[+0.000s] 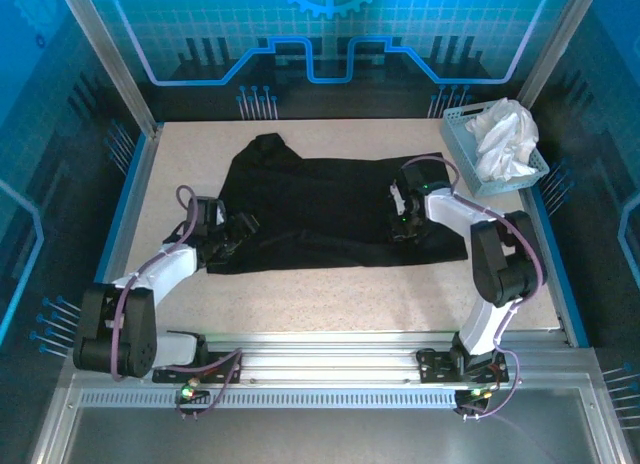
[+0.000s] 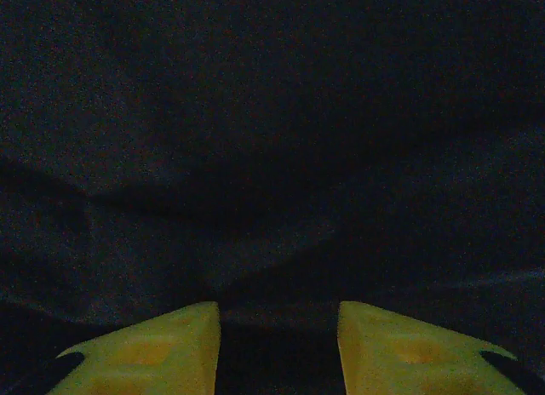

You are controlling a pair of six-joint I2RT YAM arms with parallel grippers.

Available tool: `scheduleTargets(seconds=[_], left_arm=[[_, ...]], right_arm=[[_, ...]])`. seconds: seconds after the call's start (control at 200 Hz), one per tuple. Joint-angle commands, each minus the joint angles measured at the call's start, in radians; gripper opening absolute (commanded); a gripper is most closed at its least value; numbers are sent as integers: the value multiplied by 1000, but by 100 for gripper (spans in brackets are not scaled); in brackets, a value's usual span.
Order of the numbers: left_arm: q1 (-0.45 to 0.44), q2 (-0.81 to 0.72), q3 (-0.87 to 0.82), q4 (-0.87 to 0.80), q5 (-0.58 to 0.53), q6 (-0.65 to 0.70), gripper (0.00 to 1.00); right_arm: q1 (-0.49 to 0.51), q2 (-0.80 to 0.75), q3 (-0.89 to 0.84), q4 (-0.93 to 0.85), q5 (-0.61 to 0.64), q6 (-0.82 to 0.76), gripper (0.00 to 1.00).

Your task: Fold the inside-out t-shirt

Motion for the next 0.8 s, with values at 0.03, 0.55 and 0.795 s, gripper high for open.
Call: scheduleTargets(seconds=[0.03, 0.55, 0.795], left_arm=[[-2, 27, 20, 6, -14, 24, 66], [28, 36, -6, 22, -35, 29, 67], [85, 92, -17, 81, 39, -23, 66]], right_arm=[[10, 64, 91, 4, -18, 19, 40], [-39, 68, 180, 32, -8, 47, 35], [318, -32, 99, 204, -69, -198, 45]])
